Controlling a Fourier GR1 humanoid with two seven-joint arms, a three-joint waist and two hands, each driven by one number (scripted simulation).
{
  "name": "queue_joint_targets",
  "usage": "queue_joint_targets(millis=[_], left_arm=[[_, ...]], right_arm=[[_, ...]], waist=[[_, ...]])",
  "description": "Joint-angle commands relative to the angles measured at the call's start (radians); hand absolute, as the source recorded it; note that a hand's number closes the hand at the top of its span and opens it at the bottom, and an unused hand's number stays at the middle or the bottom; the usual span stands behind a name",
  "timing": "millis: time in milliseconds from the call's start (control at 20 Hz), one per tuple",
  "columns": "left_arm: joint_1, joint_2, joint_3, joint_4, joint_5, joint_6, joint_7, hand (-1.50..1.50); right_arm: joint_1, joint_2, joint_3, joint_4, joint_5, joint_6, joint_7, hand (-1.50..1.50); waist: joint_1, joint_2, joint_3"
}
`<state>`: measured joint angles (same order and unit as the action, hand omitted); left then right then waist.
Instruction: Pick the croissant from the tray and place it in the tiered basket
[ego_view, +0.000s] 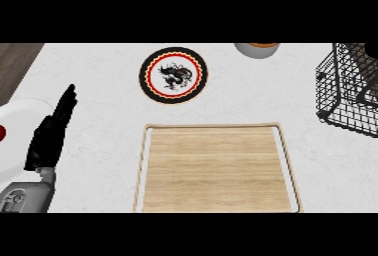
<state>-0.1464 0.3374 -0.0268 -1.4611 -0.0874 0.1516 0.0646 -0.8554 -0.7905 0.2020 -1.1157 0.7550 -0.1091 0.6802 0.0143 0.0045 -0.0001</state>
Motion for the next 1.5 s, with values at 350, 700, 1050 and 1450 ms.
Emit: queue_joint_targets(millis=[350,700,1050,1450], left_arm=[[0.021,0.008,0.042,-0.011,-0.003,-0.039,-0.025,0.00],[-0.084,-0.023,0.039,0.047,-0.015,-0.042,0.042,0.00],[0.020,-0.035,0.033,0.009,-0.044,-0.022,-0.029,0.00],[0.026,-0.030,0.052,-0.051,-0.027,-0.056,0.019,0.00]], right_arm=[[-0.040,-0.035,-0.117,0.363,0.058,-0.057,-0.334,1.50],[-0.054,-0.016,-0.216,0.516,-0.019,-0.054,-0.510,1.50],[0.005,0.016,-0.345,0.591,-0.163,0.037,-0.500,-1.50],[-0.030,-0.002,-0.456,0.652,-0.226,-0.052,-0.640,-1.50]], waist=[[0.004,0.000,0.000],[-0.001,0.002,0.001],[-0.005,-0.003,0.001],[0.004,-0.001,0.001]])
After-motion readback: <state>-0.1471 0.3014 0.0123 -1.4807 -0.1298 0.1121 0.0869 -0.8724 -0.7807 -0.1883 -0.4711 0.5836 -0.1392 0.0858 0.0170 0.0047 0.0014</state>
